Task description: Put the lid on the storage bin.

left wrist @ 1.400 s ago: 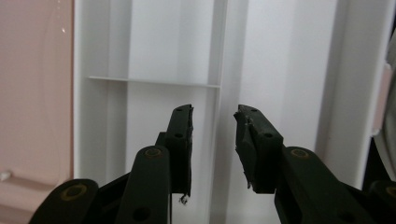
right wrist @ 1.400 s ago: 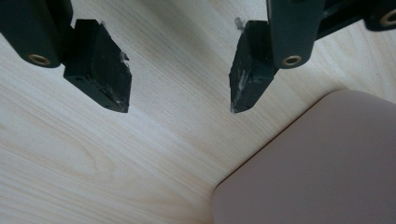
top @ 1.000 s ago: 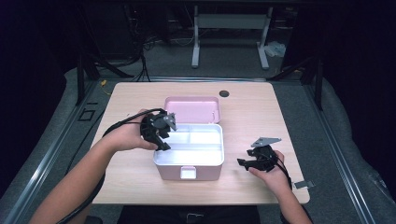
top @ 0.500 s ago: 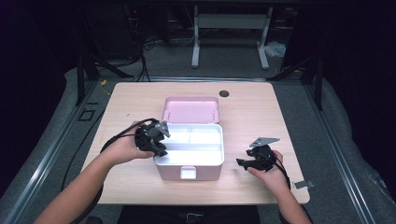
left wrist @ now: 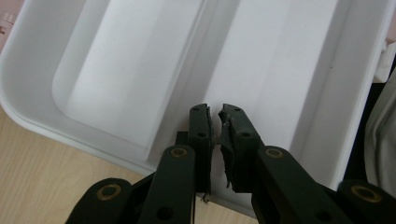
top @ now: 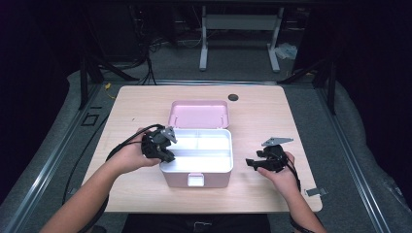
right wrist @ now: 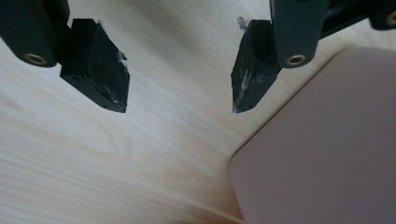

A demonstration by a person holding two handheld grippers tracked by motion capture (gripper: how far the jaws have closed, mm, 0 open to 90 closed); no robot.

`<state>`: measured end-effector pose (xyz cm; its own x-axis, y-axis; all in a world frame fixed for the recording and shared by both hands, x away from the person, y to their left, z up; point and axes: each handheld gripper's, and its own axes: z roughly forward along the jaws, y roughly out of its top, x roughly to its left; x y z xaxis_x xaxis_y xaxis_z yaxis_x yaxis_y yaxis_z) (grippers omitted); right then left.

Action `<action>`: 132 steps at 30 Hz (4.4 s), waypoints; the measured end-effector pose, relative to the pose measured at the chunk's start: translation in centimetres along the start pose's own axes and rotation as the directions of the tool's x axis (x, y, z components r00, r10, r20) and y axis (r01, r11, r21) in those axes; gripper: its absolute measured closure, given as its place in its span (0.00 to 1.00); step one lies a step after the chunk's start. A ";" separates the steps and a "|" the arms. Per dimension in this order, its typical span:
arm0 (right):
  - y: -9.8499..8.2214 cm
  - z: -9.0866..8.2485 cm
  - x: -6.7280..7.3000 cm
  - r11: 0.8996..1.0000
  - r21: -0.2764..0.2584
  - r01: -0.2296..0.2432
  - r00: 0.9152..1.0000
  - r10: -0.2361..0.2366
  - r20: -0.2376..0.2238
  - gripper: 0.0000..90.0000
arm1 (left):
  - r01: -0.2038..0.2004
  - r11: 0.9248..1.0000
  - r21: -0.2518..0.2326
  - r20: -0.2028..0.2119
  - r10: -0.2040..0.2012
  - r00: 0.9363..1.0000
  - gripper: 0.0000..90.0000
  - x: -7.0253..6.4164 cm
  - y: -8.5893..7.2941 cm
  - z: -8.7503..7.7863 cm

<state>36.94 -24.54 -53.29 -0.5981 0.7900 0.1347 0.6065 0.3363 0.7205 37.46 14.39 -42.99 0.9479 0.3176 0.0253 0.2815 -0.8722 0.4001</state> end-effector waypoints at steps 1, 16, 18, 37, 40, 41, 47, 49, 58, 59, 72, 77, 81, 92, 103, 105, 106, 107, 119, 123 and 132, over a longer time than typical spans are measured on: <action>0.6 0.0 -0.1 1.000 -0.005 -0.006 1.000 0.006 0.012 0.41 | 0.005 1.000 0.001 0.002 -0.005 1.000 0.91 0.0 0.0 0.0; 5.7 1.6 -1.1 1.000 -0.021 0.006 1.000 -0.005 0.029 0.41 | -0.002 0.999 0.033 -0.007 0.002 1.000 0.92 -0.2 0.5 0.1; 7.3 1.9 -1.3 0.999 -0.033 0.008 0.999 -0.007 0.039 0.41 | -0.004 1.000 0.028 -0.004 0.004 1.000 0.92 -0.1 0.4 0.1; 15.9 4.5 -1.8 0.996 -0.092 -0.003 0.995 0.012 0.095 0.49 | -0.003 1.000 0.007 -0.007 0.003 1.000 0.93 -0.2 0.1 0.0; 16.5 5.3 -1.7 0.995 -0.096 -0.001 0.996 0.010 0.089 0.49 | -0.004 1.000 0.006 -0.006 0.004 1.000 0.93 -0.2 0.1 0.0; 16.5 5.3 -1.7 0.995 -0.096 -0.001 0.996 0.010 0.089 0.49 | -0.003 1.000 0.006 -0.007 0.003 1.000 0.93 -0.2 0.1 0.0; 17.3 6.9 -1.2 0.997 -0.074 0.016 0.996 -0.009 0.090 0.51 | -0.006 1.000 0.002 -0.004 0.006 1.000 0.93 -0.2 0.1 0.0; 17.5 7.4 -1.2 0.998 -0.064 0.015 0.996 -0.010 0.089 0.53 | -0.003 1.000 0.002 -0.006 0.003 1.000 0.93 -0.2 0.0 0.0; 18.9 10.4 -1.9 1.000 0.002 0.004 0.990 -0.004 0.139 0.67 | -0.001 1.000 0.002 0.000 0.001 1.000 0.93 -0.1 0.0 0.0; 19.0 10.7 -2.1 1.000 0.013 -0.001 0.991 0.000 0.134 0.69 | 0.000 1.000 0.001 0.001 0.000 1.000 0.93 -0.1 0.0 0.0; 20.2 12.7 -2.6 0.998 0.062 -0.008 0.985 -0.002 0.171 0.85 | 0.003 1.000 -0.020 0.011 -0.003 1.000 0.94 0.0 -0.3 0.0; 20.6 12.6 -2.5 0.997 0.071 0.005 0.983 -0.018 0.183 0.88 | 0.004 1.000 -0.024 0.009 -0.004 1.000 0.94 0.0 -0.3 0.0; 20.7 12.4 -2.5 0.997 0.070 0.008 0.983 -0.020 0.183 0.89 | 0.004 1.000 -0.026 0.012 -0.004 1.000 0.94 0.0 -0.3 0.0; 21.3 11.9 -2.2 0.997 0.074 0.032 0.979 -0.046 0.198 0.90 | -0.003 1.000 -0.017 0.008 0.003 1.000 0.95 0.0 -0.2 0.0; 22.1 10.6 -1.7 0.997 0.045 0.060 0.974 -0.068 0.216 0.91 | 0.004 1.000 -0.024 0.004 -0.004 1.000 0.95 -0.2 -0.3 0.0; 22.4 10.2 -1.4 0.996 0.033 0.077 0.970 -0.082 0.227 0.91 | 0.001 1.000 -0.020 0.001 -0.001 1.000 0.95 -0.2 -0.2 0.1; 22.5 10.0 -1.3 0.996 0.032 0.085 0.968 -0.090 0.236 0.91 | -0.001 1.000 -0.017 -0.001 0.001 1.000 0.95 -0.2 -0.2 0.0; 22.6 9.9 -1.3 0.995 0.029 0.094 0.966 -0.098 0.237 0.91 | 0.000 1.000 -0.016 -0.002 0.000 1.000 0.95 -0.2 -0.1 0.1; 23.6 7.1 0.4 0.977 -0.037 0.210 0.932 -0.189 0.309 0.92 | 0.003 1.000 -0.002 -0.013 -0.003 1.000 0.95 -0.4 0.1 0.1; 23.6 6.2 1.1 0.969 -0.058 0.240 0.919 -0.208 0.334 0.93 | 0.010 1.000 -0.005 -0.014 -0.010 1.000 0.95 -0.4 0.0 0.1; 23.4 3.3 3.1 0.939 -0.132 0.316 0.887 -0.244 0.392 0.94 | 0.019 1.000 -0.017 -0.017 -0.020 1.000 0.95 -0.4 -0.1 0.1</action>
<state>51.05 -12.55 -38.28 -0.4731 0.8197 -0.3227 0.3114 0.4983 0.8091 37.09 14.38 -43.12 0.9395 0.3410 0.0334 0.2972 -0.8594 0.4162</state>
